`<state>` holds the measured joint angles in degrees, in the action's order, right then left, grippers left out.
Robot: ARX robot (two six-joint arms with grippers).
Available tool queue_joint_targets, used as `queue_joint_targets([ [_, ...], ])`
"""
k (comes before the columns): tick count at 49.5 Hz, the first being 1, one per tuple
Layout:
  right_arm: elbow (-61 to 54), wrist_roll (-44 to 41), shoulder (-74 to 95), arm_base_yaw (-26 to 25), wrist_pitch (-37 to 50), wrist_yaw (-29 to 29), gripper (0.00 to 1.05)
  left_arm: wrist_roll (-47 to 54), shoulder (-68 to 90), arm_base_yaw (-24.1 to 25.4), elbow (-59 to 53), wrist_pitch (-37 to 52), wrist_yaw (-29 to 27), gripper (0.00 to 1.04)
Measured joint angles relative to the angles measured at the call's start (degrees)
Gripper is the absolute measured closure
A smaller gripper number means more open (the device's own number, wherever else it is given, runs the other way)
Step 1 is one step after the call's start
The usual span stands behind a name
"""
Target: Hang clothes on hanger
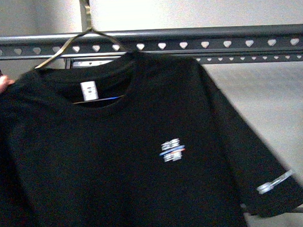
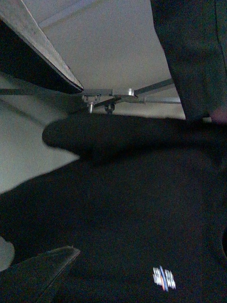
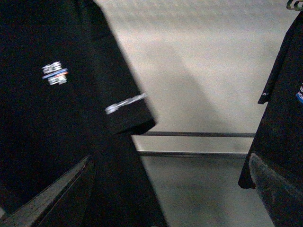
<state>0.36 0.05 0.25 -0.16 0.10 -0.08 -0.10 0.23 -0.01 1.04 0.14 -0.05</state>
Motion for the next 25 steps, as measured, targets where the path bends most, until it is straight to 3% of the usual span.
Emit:
queue_joint_targets([
  [19, 0.0, 0.0, 0.0, -0.02, 0.0, -0.02, 0.07, 0.0, 0.0, 0.0, 0.0, 0.0, 0.0, 0.07],
  [20, 0.0, 0.0, 0.0, 0.0, 0.0, -0.02, 0.07, 0.28, 0.37, 0.52, 0.09, -0.33, 1.73, 0.07],
  [23, 0.0, 0.02, 0.0, 0.0, 0.0, 0.04, 0.07, 2.47, 4.9, 4.87, 1.86, -3.02, 16.06, 0.07],
  [25, 0.0, 0.0, 0.0, -0.02, 0.0, -0.22, 0.07, 1.95, 11.91, 7.8, 3.45, -0.07, 25.18, 0.07],
])
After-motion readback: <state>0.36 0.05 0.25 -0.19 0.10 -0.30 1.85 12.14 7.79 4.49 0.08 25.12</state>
